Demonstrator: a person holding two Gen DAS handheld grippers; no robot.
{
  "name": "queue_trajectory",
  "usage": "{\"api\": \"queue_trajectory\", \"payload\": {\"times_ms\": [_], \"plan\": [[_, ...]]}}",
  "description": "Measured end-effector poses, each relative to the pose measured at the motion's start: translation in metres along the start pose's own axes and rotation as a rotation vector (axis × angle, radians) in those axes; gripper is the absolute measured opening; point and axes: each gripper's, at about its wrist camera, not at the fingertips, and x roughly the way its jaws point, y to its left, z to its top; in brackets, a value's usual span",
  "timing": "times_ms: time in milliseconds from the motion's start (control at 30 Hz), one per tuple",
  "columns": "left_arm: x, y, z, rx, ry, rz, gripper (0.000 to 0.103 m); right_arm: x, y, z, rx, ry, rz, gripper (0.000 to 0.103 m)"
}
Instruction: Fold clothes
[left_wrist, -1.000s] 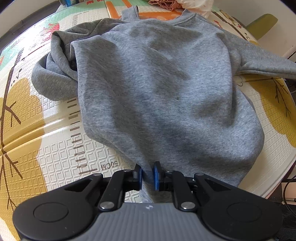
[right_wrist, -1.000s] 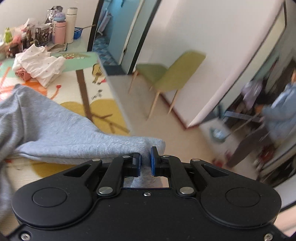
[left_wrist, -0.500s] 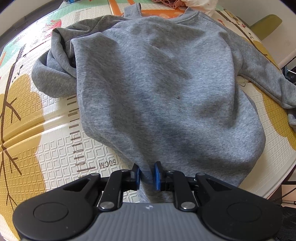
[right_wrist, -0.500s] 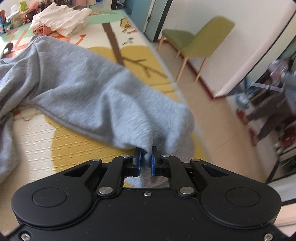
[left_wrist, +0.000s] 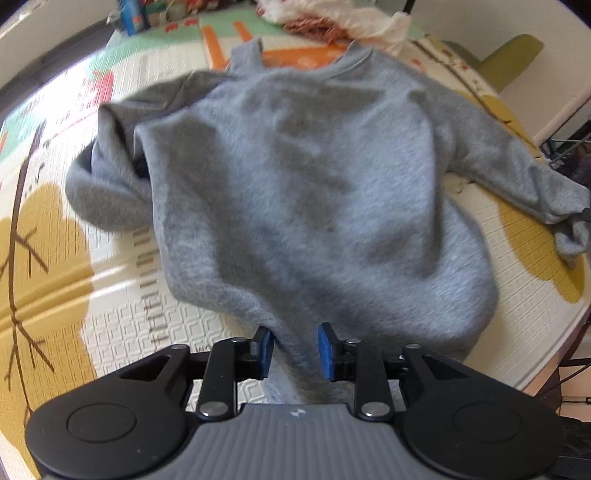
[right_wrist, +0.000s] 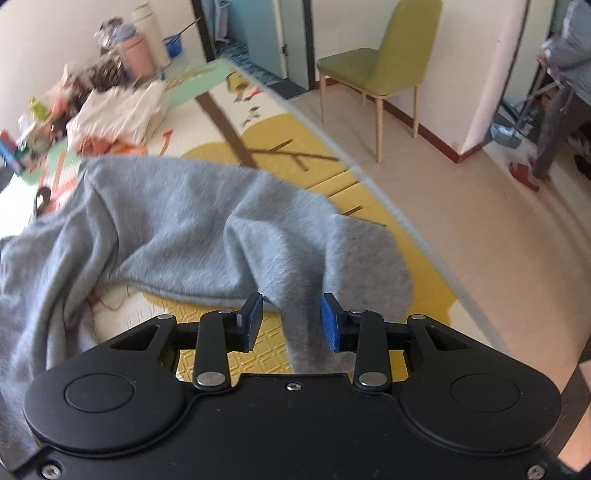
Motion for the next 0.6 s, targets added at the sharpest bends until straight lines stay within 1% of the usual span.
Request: {"api": "queue_trajectory", "payload": {"times_ms": [33,100,200,300,433,600], "plan": [[-0.004,-0.004,0.002,0.011,-0.009,-0.004,0.040,-0.005,-0.005,0.002,0.013,-0.006,-0.001,0.032],[-0.010,-0.012,0.005,0.032,-0.024,-0.015,0.049,-0.014,-0.015,0.005,0.036,-0.020,-0.011,0.034],[-0.021,-0.025,0.010,0.063,-0.058,-0.034,0.057,-0.025,-0.030,0.007,0.064,-0.035,-0.018,0.035],[-0.031,-0.043,0.015,0.107,-0.095,-0.079,0.063,-0.031,-0.041,0.005,0.070,-0.038,-0.039,0.036],[-0.035,-0.074,0.020,0.193,-0.124,-0.096,0.068,-0.025,-0.055,-0.001,0.088,-0.011,-0.070,0.035],[-0.021,-0.103,0.021,0.244,-0.081,-0.112,0.068,-0.010,-0.072,-0.016,0.103,0.027,-0.086,0.035]]}}
